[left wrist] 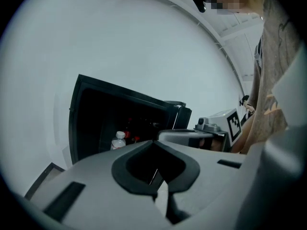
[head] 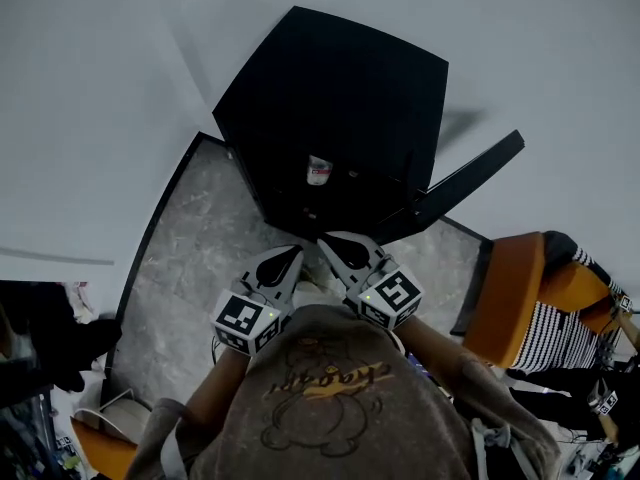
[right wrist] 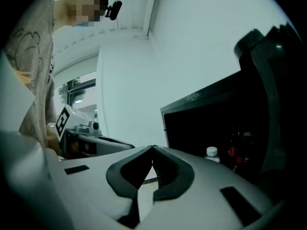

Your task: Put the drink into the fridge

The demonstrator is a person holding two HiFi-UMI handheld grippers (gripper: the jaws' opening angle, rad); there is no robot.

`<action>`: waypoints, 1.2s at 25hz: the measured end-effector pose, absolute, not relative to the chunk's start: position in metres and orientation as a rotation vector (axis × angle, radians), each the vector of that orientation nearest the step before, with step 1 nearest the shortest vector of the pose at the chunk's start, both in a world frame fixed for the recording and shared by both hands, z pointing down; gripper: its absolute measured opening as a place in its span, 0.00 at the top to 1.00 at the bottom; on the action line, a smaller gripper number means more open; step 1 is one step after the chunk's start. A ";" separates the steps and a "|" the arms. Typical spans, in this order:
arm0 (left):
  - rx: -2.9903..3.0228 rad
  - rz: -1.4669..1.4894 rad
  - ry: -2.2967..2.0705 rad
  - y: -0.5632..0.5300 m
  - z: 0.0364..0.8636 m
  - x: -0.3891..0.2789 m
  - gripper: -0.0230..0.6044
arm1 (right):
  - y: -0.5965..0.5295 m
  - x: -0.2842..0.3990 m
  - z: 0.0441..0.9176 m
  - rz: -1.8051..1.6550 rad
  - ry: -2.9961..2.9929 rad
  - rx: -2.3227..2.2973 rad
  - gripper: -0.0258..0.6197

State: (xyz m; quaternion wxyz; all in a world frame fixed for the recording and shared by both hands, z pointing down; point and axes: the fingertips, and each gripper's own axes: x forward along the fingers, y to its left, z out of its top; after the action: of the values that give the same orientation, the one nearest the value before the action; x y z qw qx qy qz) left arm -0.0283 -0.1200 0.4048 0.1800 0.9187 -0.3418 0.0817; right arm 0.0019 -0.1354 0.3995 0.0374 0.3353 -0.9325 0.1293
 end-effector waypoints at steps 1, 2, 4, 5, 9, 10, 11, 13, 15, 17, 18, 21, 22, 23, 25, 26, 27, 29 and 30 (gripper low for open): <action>2.608 0.230 -0.956 -0.120 0.400 -0.027 0.96 | -0.130 0.002 0.393 0.385 -2.875 1.006 0.93; 2.621 0.230 -0.946 -0.121 0.396 -0.026 0.96 | -0.124 0.001 0.386 0.365 -2.884 0.976 0.93; 2.648 0.235 -0.928 -0.122 0.390 -0.024 0.96 | -0.113 -0.003 0.374 0.303 -2.894 0.906 0.93; 2.659 0.237 -0.920 -0.122 0.388 -0.023 0.96 | -0.108 -0.005 0.368 0.275 -2.899 0.873 0.93; 2.671 0.244 -0.894 -0.120 0.384 -0.021 0.96 | -0.101 -0.005 0.358 0.286 -2.915 0.810 0.93; 2.674 0.240 -0.896 -0.121 0.382 -0.021 0.96 | -0.101 -0.003 0.360 0.277 -2.913 0.783 0.93; 2.680 0.237 -0.902 -0.123 0.381 -0.021 0.96 | -0.103 -0.002 0.363 0.260 -2.909 0.754 0.93; 2.683 0.245 -0.908 -0.124 0.383 -0.022 0.96 | -0.105 -0.002 0.365 0.249 -2.903 0.710 0.93; 2.677 0.258 -0.896 -0.121 0.386 -0.023 0.96 | -0.105 -0.002 0.365 0.249 -2.907 0.682 0.93; 2.672 0.261 -0.880 -0.118 0.386 -0.022 0.96 | -0.102 -0.003 0.365 0.255 -2.903 0.659 0.93; 2.670 0.263 -0.876 -0.117 0.387 -0.022 0.96 | -0.101 -0.003 0.366 0.264 -2.897 0.649 0.93; 2.666 0.276 -0.867 -0.115 0.391 -0.023 0.96 | -0.101 -0.002 0.368 0.275 -2.894 0.650 0.93; 2.667 0.278 -0.866 -0.115 0.392 -0.024 0.96 | -0.103 -0.002 0.369 0.270 -2.897 0.657 0.93; 2.666 0.280 -0.865 -0.115 0.393 -0.025 0.96 | -0.103 -0.002 0.370 0.268 -2.896 0.662 0.93; 2.660 0.284 -0.862 -0.114 0.396 -0.027 0.96 | -0.105 -0.002 0.371 0.273 -2.891 0.669 0.93; 2.658 0.288 -0.859 -0.115 0.397 -0.027 0.96 | -0.106 -0.001 0.372 0.277 -2.889 0.675 0.93; 2.657 0.294 -0.857 -0.116 0.398 -0.027 0.96 | -0.108 0.000 0.372 0.280 -2.887 0.681 0.93; 2.660 0.309 -0.854 -0.119 0.400 -0.027 0.96 | -0.113 0.003 0.372 0.288 -2.883 0.694 0.93; 2.662 0.314 -0.853 -0.121 0.400 -0.027 0.96 | -0.114 0.003 0.371 0.291 -2.881 0.697 0.93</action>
State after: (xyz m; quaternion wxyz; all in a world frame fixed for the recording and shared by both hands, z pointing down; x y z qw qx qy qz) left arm -0.0271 -0.1208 0.4005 0.1634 0.9337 -0.2991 0.1101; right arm 0.0035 -0.1139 0.3714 0.0813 0.2334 -0.9641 0.0974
